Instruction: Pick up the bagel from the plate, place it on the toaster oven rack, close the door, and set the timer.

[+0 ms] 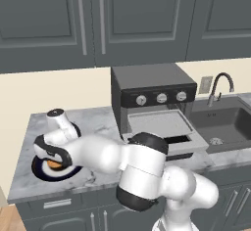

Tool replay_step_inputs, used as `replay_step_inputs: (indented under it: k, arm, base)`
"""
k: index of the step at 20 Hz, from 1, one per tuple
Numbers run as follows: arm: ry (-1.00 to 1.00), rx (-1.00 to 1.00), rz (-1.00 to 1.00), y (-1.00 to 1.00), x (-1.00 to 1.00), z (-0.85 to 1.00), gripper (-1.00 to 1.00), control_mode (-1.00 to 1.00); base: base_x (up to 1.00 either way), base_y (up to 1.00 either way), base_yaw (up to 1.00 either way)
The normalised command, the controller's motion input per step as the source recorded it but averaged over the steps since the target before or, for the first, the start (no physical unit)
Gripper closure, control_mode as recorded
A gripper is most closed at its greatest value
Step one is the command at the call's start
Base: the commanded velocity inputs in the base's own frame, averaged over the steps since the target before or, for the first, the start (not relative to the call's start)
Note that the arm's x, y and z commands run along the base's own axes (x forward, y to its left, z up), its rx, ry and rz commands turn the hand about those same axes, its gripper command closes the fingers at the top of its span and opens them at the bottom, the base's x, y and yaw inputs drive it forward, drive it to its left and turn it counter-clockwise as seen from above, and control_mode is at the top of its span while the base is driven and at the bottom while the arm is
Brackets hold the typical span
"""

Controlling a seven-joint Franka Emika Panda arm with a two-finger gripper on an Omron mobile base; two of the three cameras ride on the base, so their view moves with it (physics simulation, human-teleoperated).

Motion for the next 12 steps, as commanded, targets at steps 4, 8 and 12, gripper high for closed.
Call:
replay_step_inputs:
  k: [4, 8, 12]
  arm:
    - [0.00, -0.05, -0.03, 0.00, -0.02, -0.33, -1.00, -1.00]
    - [0.00, -0.04, -0.03, -0.02, -0.09, -0.40, -1.00, -1.00]
    - [0.00, -0.03, -0.03, 0.00, -0.05, -0.44, 1.00, -1.00]
  base:
    - [0.00, 0.00, 0.00]
    - [0.00, 0.00, 0.00]
    - [0.00, 0.00, 0.00]
